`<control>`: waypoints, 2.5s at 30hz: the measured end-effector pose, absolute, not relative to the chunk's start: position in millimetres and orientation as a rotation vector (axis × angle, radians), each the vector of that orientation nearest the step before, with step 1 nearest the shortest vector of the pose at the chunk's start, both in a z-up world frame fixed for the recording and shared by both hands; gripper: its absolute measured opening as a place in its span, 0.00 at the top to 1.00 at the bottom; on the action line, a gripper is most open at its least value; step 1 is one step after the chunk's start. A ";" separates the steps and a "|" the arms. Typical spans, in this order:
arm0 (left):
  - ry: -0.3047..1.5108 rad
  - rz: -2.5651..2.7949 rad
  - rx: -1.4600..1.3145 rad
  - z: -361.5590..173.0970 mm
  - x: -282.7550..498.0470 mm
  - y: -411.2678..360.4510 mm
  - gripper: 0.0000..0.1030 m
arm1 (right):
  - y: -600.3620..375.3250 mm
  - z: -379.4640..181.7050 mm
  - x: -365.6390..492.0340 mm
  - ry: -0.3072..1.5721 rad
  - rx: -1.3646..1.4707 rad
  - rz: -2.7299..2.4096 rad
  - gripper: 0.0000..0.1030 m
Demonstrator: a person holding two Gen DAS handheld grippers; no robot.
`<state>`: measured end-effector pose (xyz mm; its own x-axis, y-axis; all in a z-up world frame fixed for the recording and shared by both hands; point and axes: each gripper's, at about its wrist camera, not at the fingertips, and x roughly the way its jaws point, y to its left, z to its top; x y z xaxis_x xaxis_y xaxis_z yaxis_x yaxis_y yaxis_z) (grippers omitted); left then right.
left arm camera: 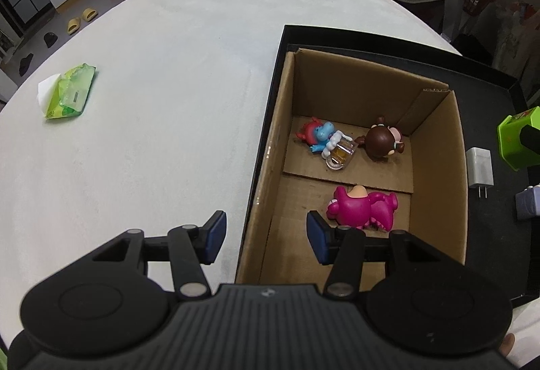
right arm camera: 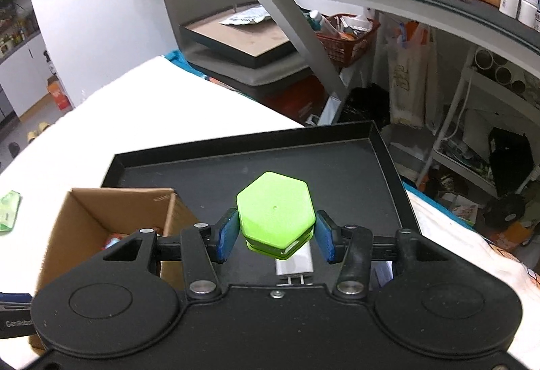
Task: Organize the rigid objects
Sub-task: 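Carry the green hexagon into the box and open the right tool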
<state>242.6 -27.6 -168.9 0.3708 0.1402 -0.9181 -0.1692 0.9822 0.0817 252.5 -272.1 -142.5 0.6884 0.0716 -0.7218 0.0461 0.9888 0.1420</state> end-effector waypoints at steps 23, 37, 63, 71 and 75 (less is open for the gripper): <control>1.135 0.077 -0.146 -168.4 234.2 0.3 0.57 | -214.3 -122.4 247.4 0.811 0.162 0.210 0.54; 1.194 0.052 -0.174 -188.6 238.7 13.6 0.90 | -168.9 -135.6 251.7 0.862 0.049 0.267 0.54; 1.171 0.067 -0.174 -174.4 232.9 14.1 0.88 | -172.0 -138.0 248.7 0.868 0.024 0.227 0.43; 1.177 0.084 -0.134 -171.8 234.9 6.8 0.86 | -194.0 -124.3 242.2 0.818 0.080 0.212 0.37; 1.189 0.108 -0.142 -171.8 237.8 6.3 0.85 | -206.5 -119.1 240.8 0.789 0.104 0.183 0.32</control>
